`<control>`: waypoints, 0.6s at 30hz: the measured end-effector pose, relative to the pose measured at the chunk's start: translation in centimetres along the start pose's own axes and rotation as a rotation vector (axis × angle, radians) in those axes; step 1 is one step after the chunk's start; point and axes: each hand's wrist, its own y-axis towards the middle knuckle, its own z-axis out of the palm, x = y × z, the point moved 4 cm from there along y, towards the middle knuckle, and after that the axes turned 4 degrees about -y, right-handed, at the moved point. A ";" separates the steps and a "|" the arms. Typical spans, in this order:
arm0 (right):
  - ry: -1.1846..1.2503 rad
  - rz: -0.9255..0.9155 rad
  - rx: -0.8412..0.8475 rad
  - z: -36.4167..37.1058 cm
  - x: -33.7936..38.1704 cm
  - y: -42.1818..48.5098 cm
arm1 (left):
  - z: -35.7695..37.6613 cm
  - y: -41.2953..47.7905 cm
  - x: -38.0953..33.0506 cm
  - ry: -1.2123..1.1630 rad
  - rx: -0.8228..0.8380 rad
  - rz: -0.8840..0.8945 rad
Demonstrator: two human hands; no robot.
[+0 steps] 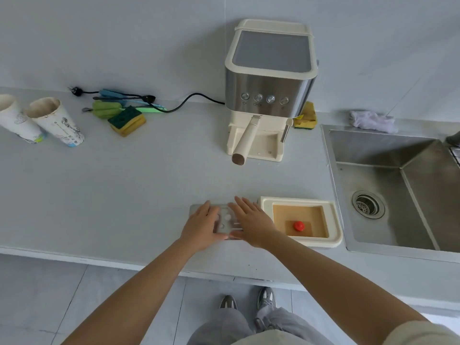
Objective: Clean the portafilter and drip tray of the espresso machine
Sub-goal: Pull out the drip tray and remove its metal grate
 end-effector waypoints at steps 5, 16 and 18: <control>0.063 0.135 -0.107 -1.0 -3.8 -3.4 | 1.2 0.8 -3.0 -0.070 0.018 0.065; 0.145 0.360 -0.057 -1.5 -14.5 -10.9 | 3.7 2.1 -9.3 -0.185 -0.004 0.189; 0.163 0.355 -0.033 -1.0 -16.1 -11.7 | 4.0 2.2 -10.0 -0.213 -0.033 0.167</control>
